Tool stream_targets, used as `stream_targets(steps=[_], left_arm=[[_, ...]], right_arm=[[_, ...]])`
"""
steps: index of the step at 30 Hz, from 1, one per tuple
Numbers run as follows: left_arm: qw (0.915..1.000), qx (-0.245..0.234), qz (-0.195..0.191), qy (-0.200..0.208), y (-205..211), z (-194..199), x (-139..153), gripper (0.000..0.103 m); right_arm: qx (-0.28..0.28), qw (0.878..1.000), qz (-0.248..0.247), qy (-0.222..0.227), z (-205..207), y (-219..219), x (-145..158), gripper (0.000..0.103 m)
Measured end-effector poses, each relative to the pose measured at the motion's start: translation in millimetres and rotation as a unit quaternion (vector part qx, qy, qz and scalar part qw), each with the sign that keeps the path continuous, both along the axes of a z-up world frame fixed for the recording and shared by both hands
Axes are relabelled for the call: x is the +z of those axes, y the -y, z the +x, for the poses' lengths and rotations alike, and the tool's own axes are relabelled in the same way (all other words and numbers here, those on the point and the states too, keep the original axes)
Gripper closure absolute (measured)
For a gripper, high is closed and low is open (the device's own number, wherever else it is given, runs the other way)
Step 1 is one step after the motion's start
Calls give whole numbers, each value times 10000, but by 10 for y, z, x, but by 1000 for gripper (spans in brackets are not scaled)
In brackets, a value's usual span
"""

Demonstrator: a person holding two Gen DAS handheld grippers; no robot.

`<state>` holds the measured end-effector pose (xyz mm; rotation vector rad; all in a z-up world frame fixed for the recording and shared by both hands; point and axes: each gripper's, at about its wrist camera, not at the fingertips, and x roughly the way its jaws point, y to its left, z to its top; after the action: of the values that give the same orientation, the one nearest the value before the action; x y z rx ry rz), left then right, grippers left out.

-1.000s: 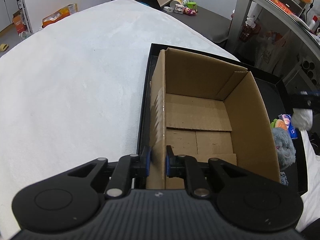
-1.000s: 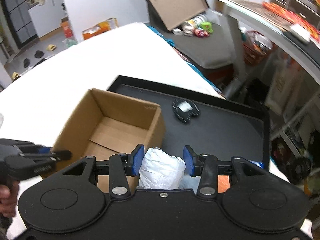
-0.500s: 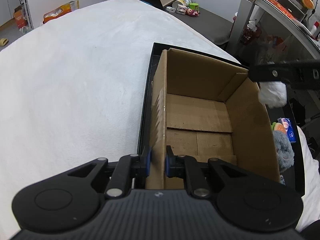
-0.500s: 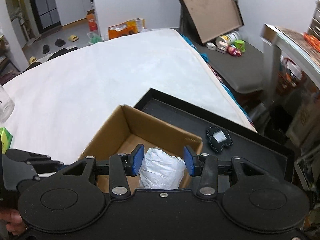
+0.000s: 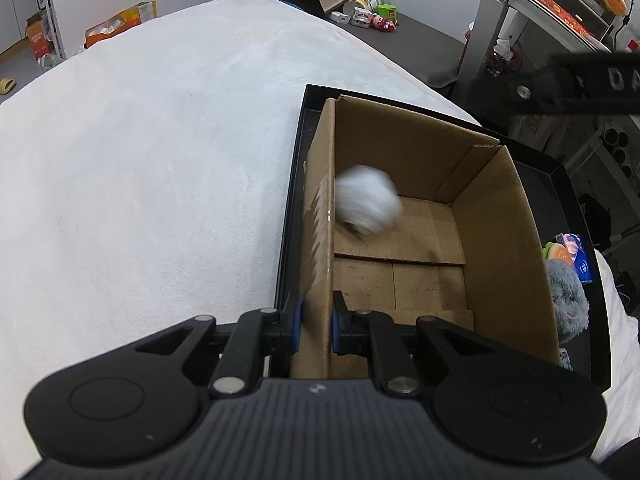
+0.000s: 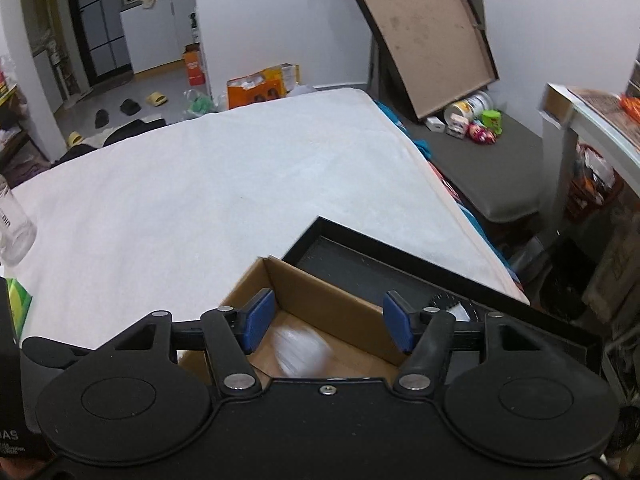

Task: Organize soft objects
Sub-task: 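Carry the white bundle over the cardboard box and open the right tool, then lower the right tool onto the grey plush mouse and close it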

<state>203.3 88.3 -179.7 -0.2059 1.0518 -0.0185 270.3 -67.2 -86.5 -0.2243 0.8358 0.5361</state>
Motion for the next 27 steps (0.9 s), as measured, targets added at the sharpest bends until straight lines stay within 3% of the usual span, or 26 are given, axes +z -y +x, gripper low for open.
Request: stream_targets(steps=[13, 15, 17, 20, 27], left_arm=[[9990, -134, 419, 7, 169, 13, 77, 87], [9989, -147, 456, -17, 194, 16, 80, 79], [9987, -160, 487, -28, 219, 17, 90, 64], [9977, -219, 640, -1, 284, 14, 115, 49], [9958, -329, 849, -73, 392, 23, 93, 38]], right_arm=[[-723, 9970, 105, -240, -184, 636, -81, 43], [-845, 9959, 119, -291, -232, 739, -109, 43], [-967, 9946, 138, -357, -259, 850, -147, 42], [-1150, 9922, 192, -447, -305, 1004, -213, 29], [-1423, 9872, 141, -704, -443, 1267, -465, 14]])
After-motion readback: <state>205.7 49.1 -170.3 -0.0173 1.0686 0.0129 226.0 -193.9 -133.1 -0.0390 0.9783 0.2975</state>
